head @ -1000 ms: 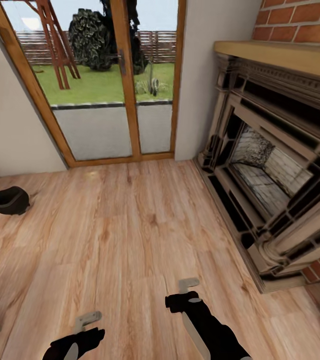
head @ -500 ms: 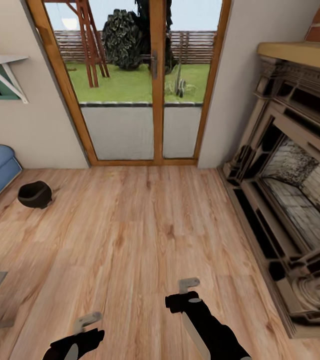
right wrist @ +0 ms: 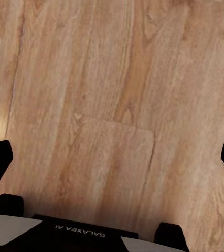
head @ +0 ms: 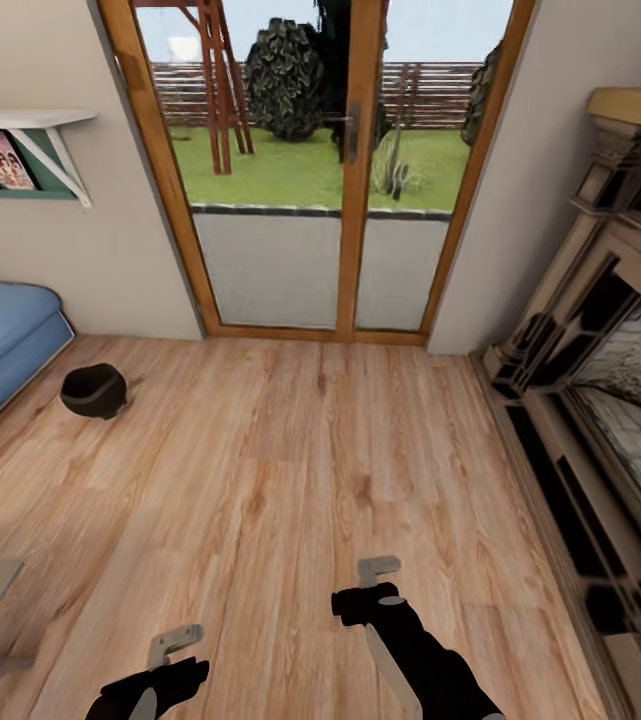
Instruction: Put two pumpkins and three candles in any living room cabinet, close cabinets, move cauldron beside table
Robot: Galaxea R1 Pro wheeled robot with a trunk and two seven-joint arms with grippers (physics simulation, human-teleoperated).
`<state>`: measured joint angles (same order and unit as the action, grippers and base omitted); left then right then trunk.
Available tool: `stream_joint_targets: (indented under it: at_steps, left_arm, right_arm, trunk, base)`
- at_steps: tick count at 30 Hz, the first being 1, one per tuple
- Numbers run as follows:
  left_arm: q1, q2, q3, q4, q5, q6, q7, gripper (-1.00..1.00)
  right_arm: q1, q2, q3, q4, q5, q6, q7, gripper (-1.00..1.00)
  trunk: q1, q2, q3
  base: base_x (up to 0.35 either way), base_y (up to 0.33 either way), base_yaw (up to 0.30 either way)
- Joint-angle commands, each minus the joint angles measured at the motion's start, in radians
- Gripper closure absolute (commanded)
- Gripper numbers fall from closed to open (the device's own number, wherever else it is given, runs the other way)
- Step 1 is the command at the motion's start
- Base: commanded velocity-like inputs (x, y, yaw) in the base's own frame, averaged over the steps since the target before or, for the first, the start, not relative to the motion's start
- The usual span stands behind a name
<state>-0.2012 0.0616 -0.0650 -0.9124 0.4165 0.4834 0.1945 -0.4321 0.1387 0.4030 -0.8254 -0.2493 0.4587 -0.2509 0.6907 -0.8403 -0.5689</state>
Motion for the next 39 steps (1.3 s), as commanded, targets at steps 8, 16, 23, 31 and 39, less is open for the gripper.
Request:
stream_joint_targets:
  at_steps: [8,16,23,31,39]
  left_arm:
    - [-0.001,0.001,-0.005,-0.002,0.010,0.003,0.009,-1.00]
    - [0.000,0.000,-0.006,-0.001,0.010,0.003,0.009,-1.00]
    - [0.000,0.000,-0.006,0.000,0.009,-0.002,0.009,-1.00]
    - [0.000,0.000,-0.007,0.000,0.008,-0.005,0.009,-1.00]
    - [0.000,-0.001,-0.007,0.000,0.008,-0.005,0.009,-1.00]
  right_arm:
    - [-0.001,-0.001,0.004,-0.001,-0.011,0.003,-0.010,-1.00]
    - [-0.001,-0.001,0.004,-0.001,-0.009,0.003,-0.009,-1.00]
    - [-0.001,-0.002,0.004,-0.001,-0.010,0.002,-0.009,-1.00]
    - [-0.001,-0.002,0.003,-0.001,-0.009,0.002,-0.009,-1.00]
    - [-0.001,-0.001,0.004,-0.001,-0.008,0.001,-0.008,-1.00]
  trunk:
    - [0.001,-0.001,-0.001]
    - [0.001,-0.001,-0.001]
    - [0.001,-0.001,-0.001]
    - [0.001,-0.001,-0.001]
    - [0.001,-0.001,-0.001]
  base:
    - [0.337,0.000,0.004]
    - [0.337,0.000,0.132]
    - [0.337,-0.001,0.176]
    - [0.337,-0.063,0.016]
    - [0.327,-0.116,0.188]
